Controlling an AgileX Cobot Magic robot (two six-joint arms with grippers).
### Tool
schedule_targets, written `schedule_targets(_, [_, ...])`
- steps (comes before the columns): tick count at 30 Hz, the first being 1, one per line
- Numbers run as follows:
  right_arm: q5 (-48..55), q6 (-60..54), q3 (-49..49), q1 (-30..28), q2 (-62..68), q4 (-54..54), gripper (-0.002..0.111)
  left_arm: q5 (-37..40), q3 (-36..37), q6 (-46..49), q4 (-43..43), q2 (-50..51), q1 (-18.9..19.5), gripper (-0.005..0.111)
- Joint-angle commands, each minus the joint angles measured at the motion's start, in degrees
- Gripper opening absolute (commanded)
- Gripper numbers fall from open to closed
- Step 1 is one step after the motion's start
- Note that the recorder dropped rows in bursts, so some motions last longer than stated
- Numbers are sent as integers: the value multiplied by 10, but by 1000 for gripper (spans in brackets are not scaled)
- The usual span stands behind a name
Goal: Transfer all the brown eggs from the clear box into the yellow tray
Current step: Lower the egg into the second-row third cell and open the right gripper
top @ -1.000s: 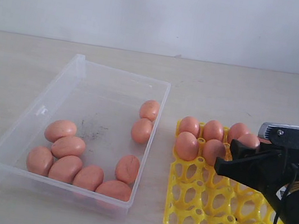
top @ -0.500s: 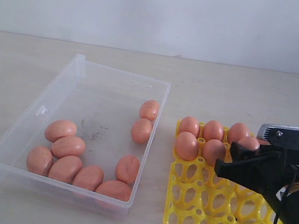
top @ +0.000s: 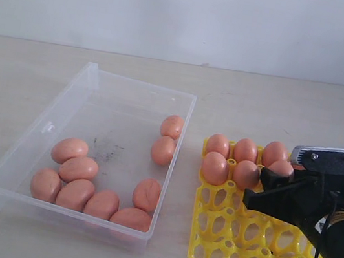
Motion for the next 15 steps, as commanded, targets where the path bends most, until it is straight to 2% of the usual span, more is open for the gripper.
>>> schedule_targets(1, [-3,-4,-1,-5,0,-3,28,-1,1,-5,-1,-2,-5,4])
schedule_targets(3, [-3,-2,-1,-5,0,-3,49,-1,1,-5,-1,-2,-5,4])
schedule_targets(4, [-3,-2,-1,-5,0,-3,52,-1,1,-5,-1,-2,-5,4])
schedule_targets(11, [-4,1,-1,-5,-9,1,53,-1,1,-5,-1,-2,-5,4])
schedule_targets(15, [3,1,-1,-5,-61,-3,53,-1,1,-5,-1,-2,-5,4])
